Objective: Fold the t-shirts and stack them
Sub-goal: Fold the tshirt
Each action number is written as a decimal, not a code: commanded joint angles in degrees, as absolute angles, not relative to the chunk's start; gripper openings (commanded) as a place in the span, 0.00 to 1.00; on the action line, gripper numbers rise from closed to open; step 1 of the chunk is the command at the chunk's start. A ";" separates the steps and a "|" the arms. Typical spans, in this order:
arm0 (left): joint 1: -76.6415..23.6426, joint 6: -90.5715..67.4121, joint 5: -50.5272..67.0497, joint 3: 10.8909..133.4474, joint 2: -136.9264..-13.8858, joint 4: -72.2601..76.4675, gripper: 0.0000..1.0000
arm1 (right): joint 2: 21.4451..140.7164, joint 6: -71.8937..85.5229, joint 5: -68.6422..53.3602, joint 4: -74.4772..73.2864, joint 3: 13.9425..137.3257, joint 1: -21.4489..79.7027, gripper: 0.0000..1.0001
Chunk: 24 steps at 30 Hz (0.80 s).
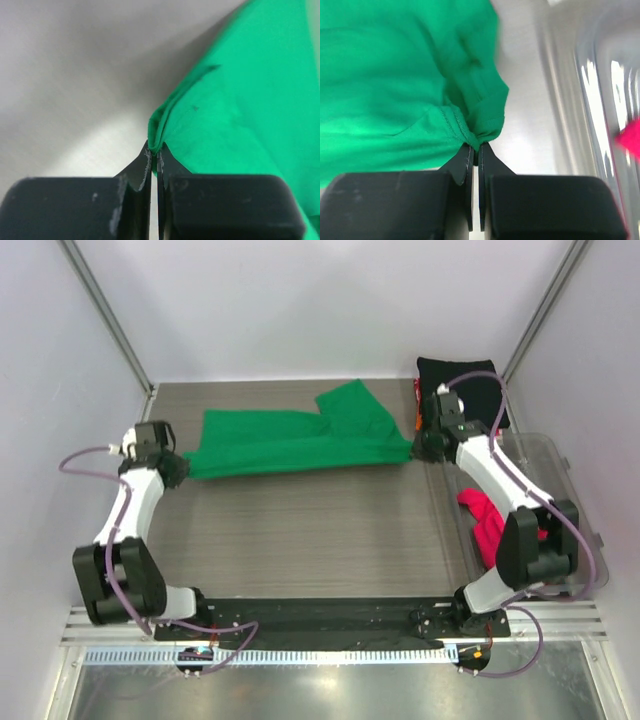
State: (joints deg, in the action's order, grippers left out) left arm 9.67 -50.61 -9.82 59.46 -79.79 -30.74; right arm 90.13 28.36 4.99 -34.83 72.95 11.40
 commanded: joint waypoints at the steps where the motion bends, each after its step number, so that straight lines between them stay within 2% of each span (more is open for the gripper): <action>1: 11.51 -50.89 -11.08 48.30 -76.48 -34.72 0.00 | 87.11 30.23 4.05 -36.40 61.02 10.90 0.01; 7: 12.04 -52.56 -9.49 39.03 -72.17 -33.66 0.00 | 81.05 31.20 2.29 -35.07 49.76 10.90 0.01; 12: 12.04 -53.87 -9.32 38.67 -71.11 -36.38 0.02 | 78.14 34.09 2.29 -36.12 44.83 10.99 0.01; 14: 12.13 -54.49 -9.67 38.32 -69.53 -37.44 0.04 | 77.00 35.50 2.11 -36.30 43.34 10.99 0.04; 15: 12.13 -55.10 -9.84 38.23 -68.74 -38.75 0.04 | 76.56 36.64 1.67 -36.30 41.94 10.99 0.13; 17: 12.22 -55.89 -10.37 37.62 -65.41 -41.20 0.08 | 74.72 37.70 1.32 -36.30 40.09 10.99 0.24; 18: 12.22 -56.33 -10.46 37.36 -64.26 -41.92 0.10 | 74.19 38.40 1.06 -36.30 39.64 10.99 0.39; 20: 12.22 -57.48 -10.63 36.83 -61.45 -44.28 0.14 | 72.34 38.93 0.79 -37.00 38.85 10.99 0.49; 21: 12.30 -57.83 -10.81 36.65 -59.00 -45.17 0.17 | 70.51 39.20 0.70 -37.44 38.85 10.99 0.58; 24: 12.30 -58.62 -10.81 36.91 -53.99 -47.90 0.55 | 66.55 39.20 0.79 -39.46 40.69 11.07 0.66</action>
